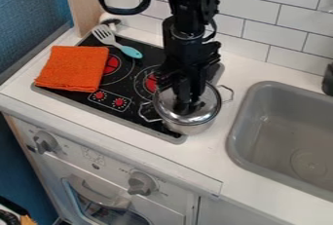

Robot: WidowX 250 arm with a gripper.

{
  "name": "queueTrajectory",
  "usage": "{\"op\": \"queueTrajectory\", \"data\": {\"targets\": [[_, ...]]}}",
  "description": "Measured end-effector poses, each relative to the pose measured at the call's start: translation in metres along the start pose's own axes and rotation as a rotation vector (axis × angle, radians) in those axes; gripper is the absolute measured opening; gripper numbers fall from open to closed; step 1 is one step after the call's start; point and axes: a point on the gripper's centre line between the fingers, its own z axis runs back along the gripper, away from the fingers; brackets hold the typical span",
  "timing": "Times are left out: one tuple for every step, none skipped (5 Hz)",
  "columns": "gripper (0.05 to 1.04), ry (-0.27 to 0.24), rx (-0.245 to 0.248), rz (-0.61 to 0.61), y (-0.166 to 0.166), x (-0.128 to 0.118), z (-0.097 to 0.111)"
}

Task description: Remove the lid from the metal container and place it on the orange towel

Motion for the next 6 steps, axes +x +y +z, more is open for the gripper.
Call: {"op": "queueTrajectory", "data": {"targets": [[0.274,0.002,0.003,0.007,0.001,0.002,-0.001],[0.274,0.007,0.015,0.034,0.008,0.009,0.005],[0.274,-0.018,-0.036,0.082,0.011,0.025,0.032],[0.274,-0.027,-0.088,0.175,0.016,0.051,0.056],[0.274,-0.061,-0.089,0.302,0.036,0.084,0.067],[0.274,-0.108,-0.073,0.430,0.052,0.115,0.068]]}}
